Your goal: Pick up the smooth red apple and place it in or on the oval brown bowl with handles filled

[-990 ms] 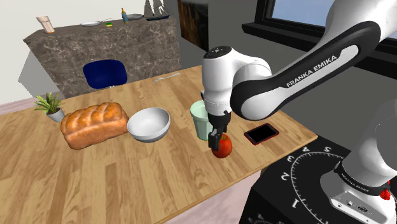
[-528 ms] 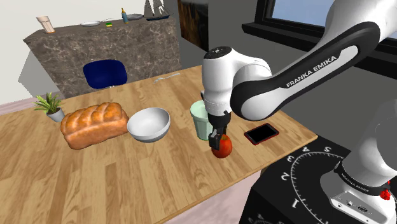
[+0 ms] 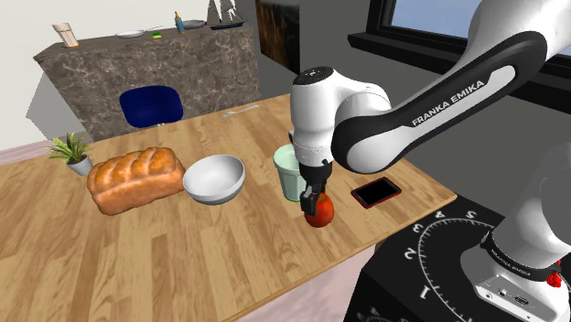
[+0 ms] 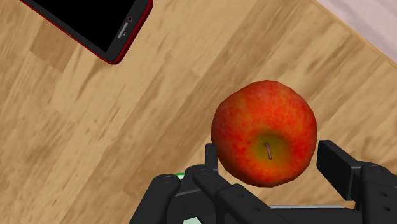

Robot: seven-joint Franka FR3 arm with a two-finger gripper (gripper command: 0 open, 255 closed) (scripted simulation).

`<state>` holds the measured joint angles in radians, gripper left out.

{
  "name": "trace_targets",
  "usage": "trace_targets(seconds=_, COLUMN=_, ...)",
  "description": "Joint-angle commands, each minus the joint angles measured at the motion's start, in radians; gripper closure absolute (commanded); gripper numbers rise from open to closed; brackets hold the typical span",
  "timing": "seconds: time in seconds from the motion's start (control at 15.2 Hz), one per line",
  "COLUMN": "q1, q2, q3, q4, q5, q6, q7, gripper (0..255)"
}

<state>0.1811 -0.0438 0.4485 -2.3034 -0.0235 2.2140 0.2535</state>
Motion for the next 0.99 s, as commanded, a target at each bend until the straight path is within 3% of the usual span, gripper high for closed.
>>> trace_targets(seconds=0.0, q1=0.000, q2=0.001, q3=0.000, q4=0.000, q5=-0.001, q6=0.000, q7=0.000, gripper=255)
trace_targets(seconds=0.92, q1=0.000, q2=-0.096, q3=-0.012, q4=0.102, q5=0.046, q6=-0.190, q7=-0.041, gripper=255)
